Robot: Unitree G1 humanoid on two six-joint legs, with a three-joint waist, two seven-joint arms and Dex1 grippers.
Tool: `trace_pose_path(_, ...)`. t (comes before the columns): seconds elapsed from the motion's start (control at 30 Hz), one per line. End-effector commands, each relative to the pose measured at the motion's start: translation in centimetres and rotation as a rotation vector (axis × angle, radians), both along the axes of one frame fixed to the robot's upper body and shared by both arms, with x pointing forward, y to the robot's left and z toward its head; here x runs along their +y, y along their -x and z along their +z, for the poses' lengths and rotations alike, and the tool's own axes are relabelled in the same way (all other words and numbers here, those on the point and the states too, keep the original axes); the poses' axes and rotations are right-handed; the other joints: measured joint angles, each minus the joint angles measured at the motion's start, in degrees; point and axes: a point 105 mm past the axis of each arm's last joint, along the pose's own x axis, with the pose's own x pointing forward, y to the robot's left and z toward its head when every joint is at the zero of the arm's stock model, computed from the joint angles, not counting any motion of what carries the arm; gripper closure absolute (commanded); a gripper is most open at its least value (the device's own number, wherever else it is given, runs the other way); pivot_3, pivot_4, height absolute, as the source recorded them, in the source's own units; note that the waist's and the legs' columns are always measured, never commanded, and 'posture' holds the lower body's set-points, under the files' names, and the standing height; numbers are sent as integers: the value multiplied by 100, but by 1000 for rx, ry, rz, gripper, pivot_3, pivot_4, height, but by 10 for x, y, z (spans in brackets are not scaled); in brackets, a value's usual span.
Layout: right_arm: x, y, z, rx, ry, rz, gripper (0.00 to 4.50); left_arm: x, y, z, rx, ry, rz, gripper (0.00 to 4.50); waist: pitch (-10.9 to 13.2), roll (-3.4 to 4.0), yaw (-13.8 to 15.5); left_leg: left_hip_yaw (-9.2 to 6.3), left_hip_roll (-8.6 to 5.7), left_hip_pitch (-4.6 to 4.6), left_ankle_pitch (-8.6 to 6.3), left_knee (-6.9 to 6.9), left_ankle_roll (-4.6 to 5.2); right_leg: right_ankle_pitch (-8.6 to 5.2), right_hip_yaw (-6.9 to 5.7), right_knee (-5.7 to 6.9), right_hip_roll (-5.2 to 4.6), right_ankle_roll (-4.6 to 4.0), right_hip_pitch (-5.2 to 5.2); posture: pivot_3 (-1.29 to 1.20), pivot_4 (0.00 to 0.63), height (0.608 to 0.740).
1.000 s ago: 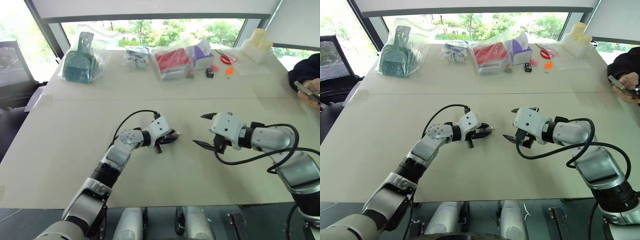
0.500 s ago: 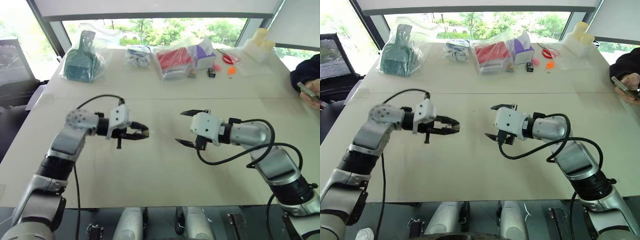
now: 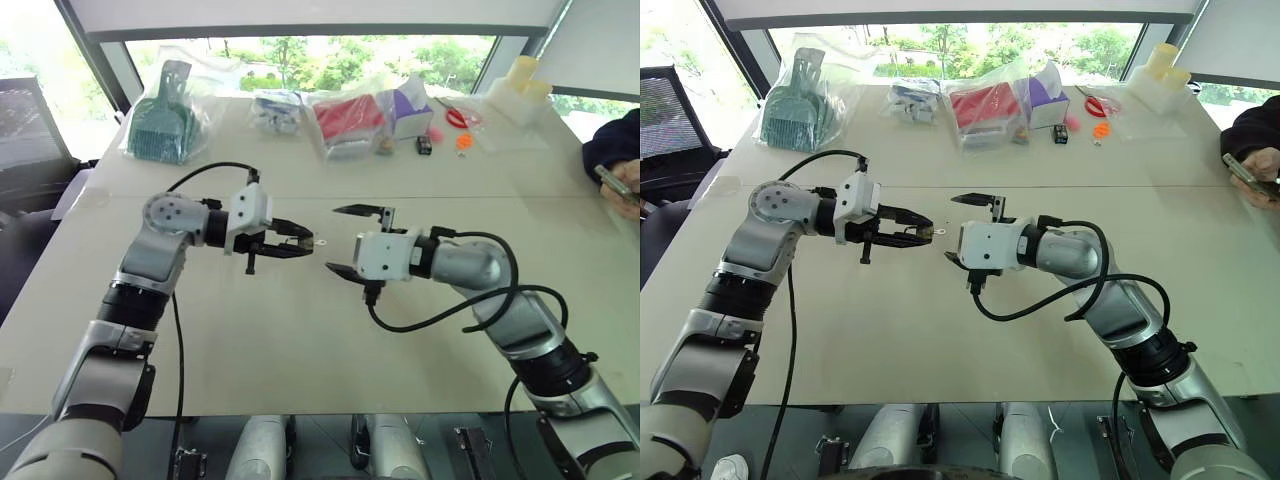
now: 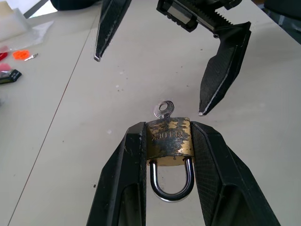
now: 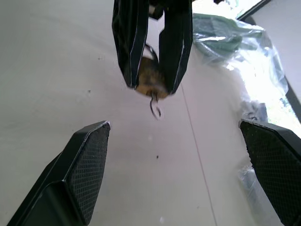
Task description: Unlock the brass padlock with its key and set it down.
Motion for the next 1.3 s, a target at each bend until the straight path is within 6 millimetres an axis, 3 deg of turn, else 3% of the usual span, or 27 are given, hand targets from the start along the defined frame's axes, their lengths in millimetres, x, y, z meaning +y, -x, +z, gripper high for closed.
trace_pose_path(0.03,6,1,11,-68,-12,19,0,-4,-1,12,-50,10,-28,3736,0,0,-6,0,0,0,0,0,0,0,0,0,0,0,0,0,150,740)
trace_pose_path(0.13,9,0,12,-83,-13,22,1285,-6,-2,12,-46,15,-33,3736,0,0,-4,-1,0,0,0,0,0,0,0,1,0,0,0,0,150,740)
trace_pose_path(0.33,14,-2,10,-106,-2,28,4414,-8,-3,14,-41,23,-40,3736,0,0,-10,-1,0,0,0,0,0,0,0,1,0,0,0,0,150,740)
trace_pose_path(0.97,15,-14,10,-43,53,100,4469,-10,7,18,-140,1,-103,3736,0,0,-36,-1,1,0,0,-1,0,0,0,2,1,0,0,0,150,740)
trace_pose_path(1.3,10,-1,-2,378,7,95,4469,-13,4,19,-365,-45,-131,3736,0,1,-38,-2,2,0,0,0,0,1,0,3,1,-1,0,0,150,740)
